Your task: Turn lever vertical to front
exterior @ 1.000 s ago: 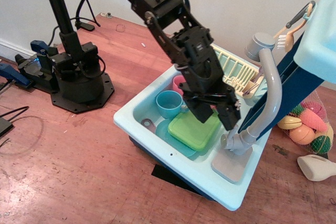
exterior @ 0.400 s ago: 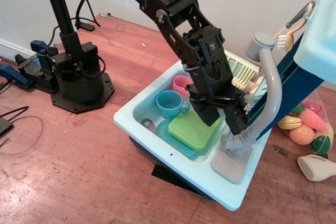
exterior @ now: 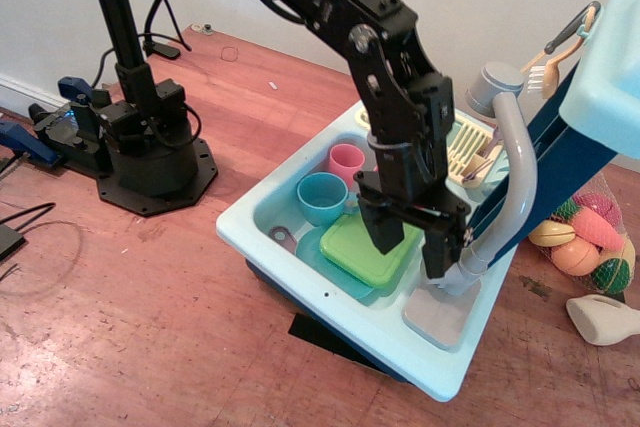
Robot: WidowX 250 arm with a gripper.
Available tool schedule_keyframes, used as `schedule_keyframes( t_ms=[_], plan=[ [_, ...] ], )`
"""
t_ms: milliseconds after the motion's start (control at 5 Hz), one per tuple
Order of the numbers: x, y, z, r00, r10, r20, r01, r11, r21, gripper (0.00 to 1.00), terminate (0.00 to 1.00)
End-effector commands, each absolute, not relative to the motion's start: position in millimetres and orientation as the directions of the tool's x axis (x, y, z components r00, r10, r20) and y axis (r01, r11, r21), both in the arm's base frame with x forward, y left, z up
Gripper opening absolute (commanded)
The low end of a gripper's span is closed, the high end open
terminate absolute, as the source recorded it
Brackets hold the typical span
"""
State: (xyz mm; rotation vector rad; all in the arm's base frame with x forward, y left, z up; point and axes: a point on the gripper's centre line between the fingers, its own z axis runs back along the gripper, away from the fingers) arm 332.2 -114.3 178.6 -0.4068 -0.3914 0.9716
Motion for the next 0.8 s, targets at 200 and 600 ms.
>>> schedule_keyframes(
  t_ms=[200,600],
  plan=[
    [343.9,-113.9,164.2,0.508,0.850,0.142,-0.695,0.501,-0.516,1.00,0.00],
    [332.2,-90.7,166.4,0.357,0.917,0.175,-0.699,0.387,-0.602,1.00,0.00]
  ],
)
